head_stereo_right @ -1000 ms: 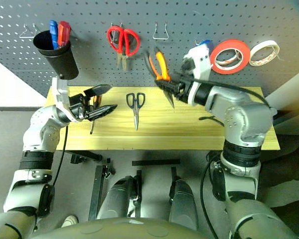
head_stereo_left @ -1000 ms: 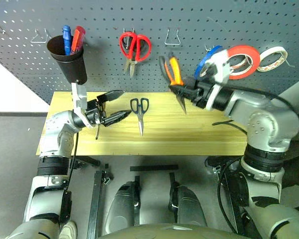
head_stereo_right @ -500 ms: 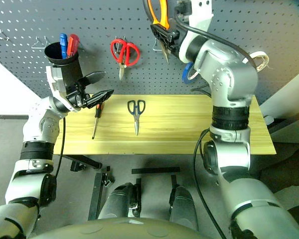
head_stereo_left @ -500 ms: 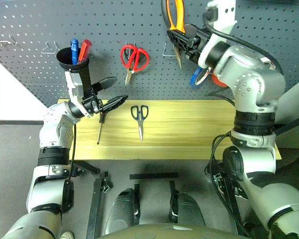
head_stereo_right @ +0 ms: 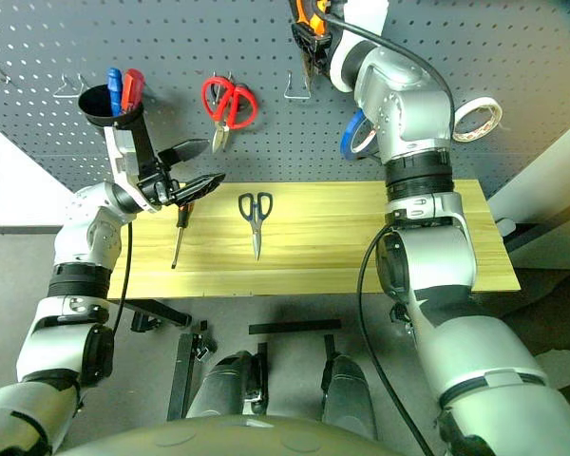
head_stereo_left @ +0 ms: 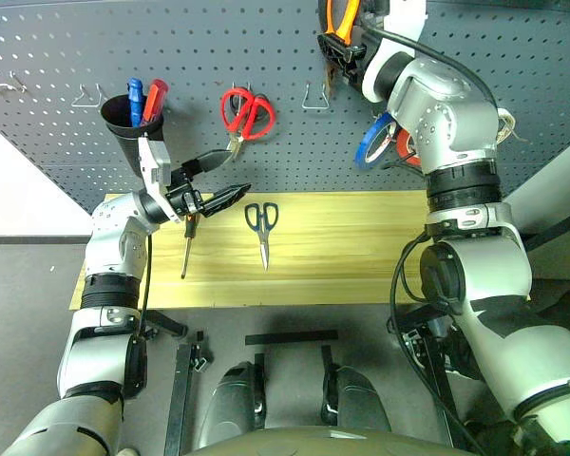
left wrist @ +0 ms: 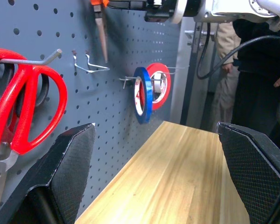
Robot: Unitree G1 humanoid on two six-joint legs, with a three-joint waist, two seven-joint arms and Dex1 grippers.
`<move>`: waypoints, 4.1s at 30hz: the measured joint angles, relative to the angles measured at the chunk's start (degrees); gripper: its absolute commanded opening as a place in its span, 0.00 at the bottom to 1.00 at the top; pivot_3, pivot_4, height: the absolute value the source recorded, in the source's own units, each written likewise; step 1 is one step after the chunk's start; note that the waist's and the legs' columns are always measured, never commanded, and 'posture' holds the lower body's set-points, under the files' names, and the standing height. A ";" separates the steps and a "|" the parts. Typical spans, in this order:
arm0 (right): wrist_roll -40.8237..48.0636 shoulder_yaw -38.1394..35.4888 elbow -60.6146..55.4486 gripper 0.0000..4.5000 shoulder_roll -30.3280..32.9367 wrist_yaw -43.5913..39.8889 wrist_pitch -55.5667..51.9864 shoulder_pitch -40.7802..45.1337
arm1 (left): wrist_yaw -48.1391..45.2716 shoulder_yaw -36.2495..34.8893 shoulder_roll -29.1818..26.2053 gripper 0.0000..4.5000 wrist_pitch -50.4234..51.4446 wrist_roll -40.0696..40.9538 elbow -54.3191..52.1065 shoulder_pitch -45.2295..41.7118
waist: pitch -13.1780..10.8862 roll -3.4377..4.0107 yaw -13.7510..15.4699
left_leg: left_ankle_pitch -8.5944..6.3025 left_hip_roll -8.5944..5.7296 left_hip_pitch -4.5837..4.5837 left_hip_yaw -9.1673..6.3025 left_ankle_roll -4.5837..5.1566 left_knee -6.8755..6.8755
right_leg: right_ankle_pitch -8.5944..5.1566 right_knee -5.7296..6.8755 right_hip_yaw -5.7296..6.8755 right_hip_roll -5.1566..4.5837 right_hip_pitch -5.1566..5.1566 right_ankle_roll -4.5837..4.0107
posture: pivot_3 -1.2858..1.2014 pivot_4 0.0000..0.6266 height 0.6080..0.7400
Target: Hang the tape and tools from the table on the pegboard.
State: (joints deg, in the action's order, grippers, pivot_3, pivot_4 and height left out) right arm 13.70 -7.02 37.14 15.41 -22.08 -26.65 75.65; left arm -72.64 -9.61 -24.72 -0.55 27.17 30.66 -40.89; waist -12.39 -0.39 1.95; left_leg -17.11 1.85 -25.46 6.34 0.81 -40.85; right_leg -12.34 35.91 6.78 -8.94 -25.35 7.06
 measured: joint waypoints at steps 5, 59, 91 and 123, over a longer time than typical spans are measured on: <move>-0.20 0.02 1.07 0.46 -0.90 0.32 0.99 0.44 | 0.02 0.02 0.10 0.98 0.01 -0.43 0.00 0.01 | 0.02 -0.01 -0.35 | 0.00 0.01 0.03 -0.01 -0.01 -0.01 | 0.00 0.07 -0.01 0.00 0.00 0.00 | 0.58 0.15 0.78; 12.18 4.42 -47.14 0.99 26.31 -34.84 -5.97 -53.64 | 42.21 14.51 7.54 0.98 37.42 -21.34 -17.84 10.98 | 0.67 -0.18 0.44 | -0.02 -0.02 0.56 -0.32 0.03 -0.18 | -0.02 -0.01 -0.01 -0.02 0.72 0.01 | 0.57 0.30 0.78; 4.00 10.00 -24.58 0.99 24.61 -45.73 10.31 -42.78 | 81.93 10.27 30.68 0.98 33.19 -28.80 6.71 -0.65 | -4.52 -0.29 0.44 | -0.18 -0.05 0.71 -0.42 0.32 -0.15 | -0.01 -0.22 0.08 -0.52 0.85 0.01 | 0.54 0.56 0.78; 6.01 5.09 -27.62 1.00 26.64 -44.03 9.48 -46.15 | 71.99 11.22 24.41 0.13 22.35 -27.72 3.80 3.51 | -4.83 -0.26 0.29 | -0.21 -0.06 0.60 -0.34 0.34 -0.04 | 0.00 -0.62 0.21 -0.60 0.80 0.02 | 0.55 0.45 0.78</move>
State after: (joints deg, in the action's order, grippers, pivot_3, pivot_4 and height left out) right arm 19.71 -1.92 9.52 42.05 -66.11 -17.17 29.50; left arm -0.65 1.62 -0.30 21.80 -0.55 34.46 -37.37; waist -17.23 -0.65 2.24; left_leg -17.32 1.80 -24.87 6.00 1.16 -40.90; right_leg -12.34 35.29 6.99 -9.53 -24.54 7.08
